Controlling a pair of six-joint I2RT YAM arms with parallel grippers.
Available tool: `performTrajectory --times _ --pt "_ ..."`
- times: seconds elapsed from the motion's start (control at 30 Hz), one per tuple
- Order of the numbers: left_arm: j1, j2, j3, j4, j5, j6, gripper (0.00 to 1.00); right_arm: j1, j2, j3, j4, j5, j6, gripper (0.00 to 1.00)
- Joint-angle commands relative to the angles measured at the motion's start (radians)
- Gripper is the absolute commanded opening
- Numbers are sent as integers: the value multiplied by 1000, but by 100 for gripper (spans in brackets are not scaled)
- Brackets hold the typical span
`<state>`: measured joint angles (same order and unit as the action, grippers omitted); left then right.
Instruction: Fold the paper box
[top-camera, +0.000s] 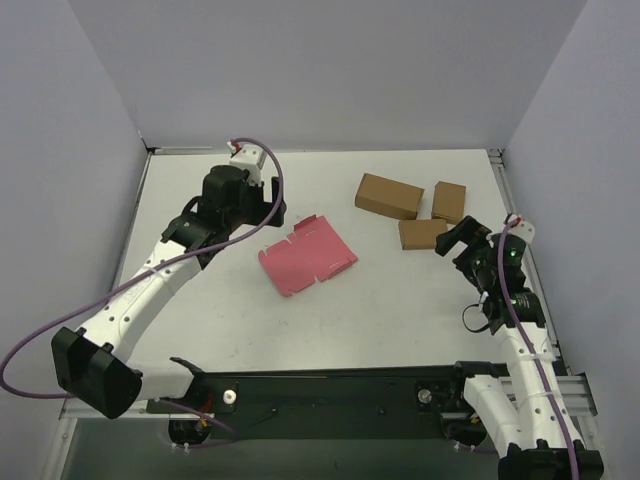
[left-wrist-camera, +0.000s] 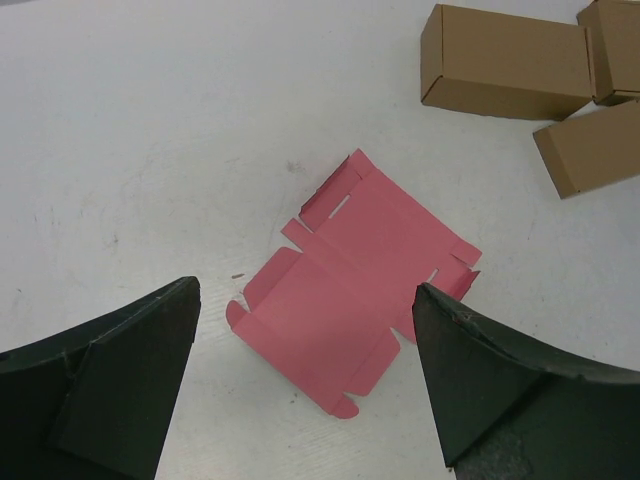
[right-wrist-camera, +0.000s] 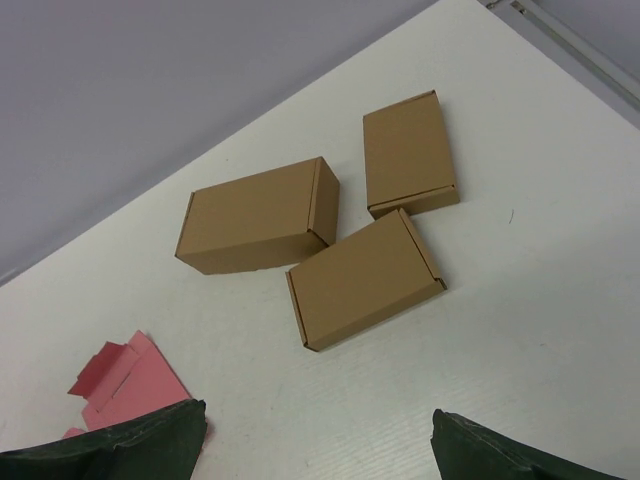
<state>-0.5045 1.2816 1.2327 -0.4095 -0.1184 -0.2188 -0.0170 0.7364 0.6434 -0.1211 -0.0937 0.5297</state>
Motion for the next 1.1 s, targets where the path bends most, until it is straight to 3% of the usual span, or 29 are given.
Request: performTrajectory --times 0.0,0.13,0.2,0.27,0.37,0.4,0.5,0.77,1.07 --pt "23 2 28 103 -7 2 97 11 29 35 1 -3 -7 99" --pt "70 85 67 81 95 58 97 34 50 38 21 -24 -8 99" --pt "121 120 76 98 126 61 93 41 47 35 37 -32 -7 98" --pt "161 200 94 124 247 70 89 49 43 30 44 -40 -10 97" --pt "210 350 181 86 316 110 89 68 35 19 58 -46 -20 96" --pt "216 396 276 52 328 143 88 75 34 15 63 -49 -23 96" --pt "210 553 381 -47 382 228 80 80 34 13 77 -66 -33 96" --pt "136 768 528 -97 450 377 79 97 47 42 46 -92 -68 96" --pt "58 883 545 -107 318 446 79 101 50 48 29 -104 -73 94"
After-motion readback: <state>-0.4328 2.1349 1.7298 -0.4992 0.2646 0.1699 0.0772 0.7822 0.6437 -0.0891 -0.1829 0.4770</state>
